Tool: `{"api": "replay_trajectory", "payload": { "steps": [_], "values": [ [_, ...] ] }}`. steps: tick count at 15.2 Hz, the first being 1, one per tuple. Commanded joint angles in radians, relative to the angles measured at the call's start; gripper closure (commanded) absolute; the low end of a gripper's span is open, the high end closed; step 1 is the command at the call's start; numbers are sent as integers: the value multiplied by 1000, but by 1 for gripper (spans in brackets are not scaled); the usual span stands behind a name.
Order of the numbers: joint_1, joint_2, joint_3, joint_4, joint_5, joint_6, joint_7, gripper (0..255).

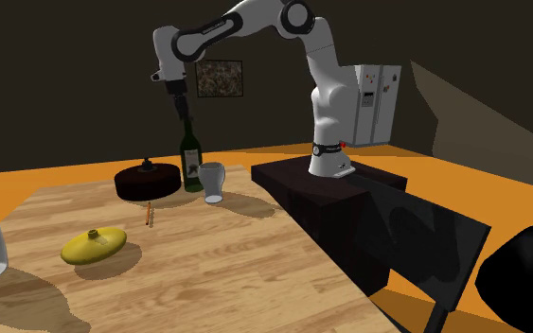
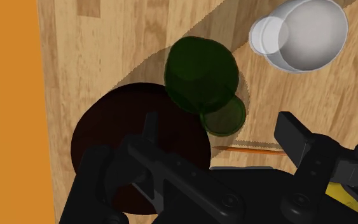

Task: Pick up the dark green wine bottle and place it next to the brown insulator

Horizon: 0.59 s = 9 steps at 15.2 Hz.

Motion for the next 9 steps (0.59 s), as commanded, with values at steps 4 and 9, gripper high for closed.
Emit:
{"api": "replay_trajectory", "payload": {
  "steps": [4, 9],
  "values": [
    [2, -12, 1, 95, 1, -107, -1, 0],
    [2, -12, 1, 95, 1, -107, -1, 0]
  ]
}}
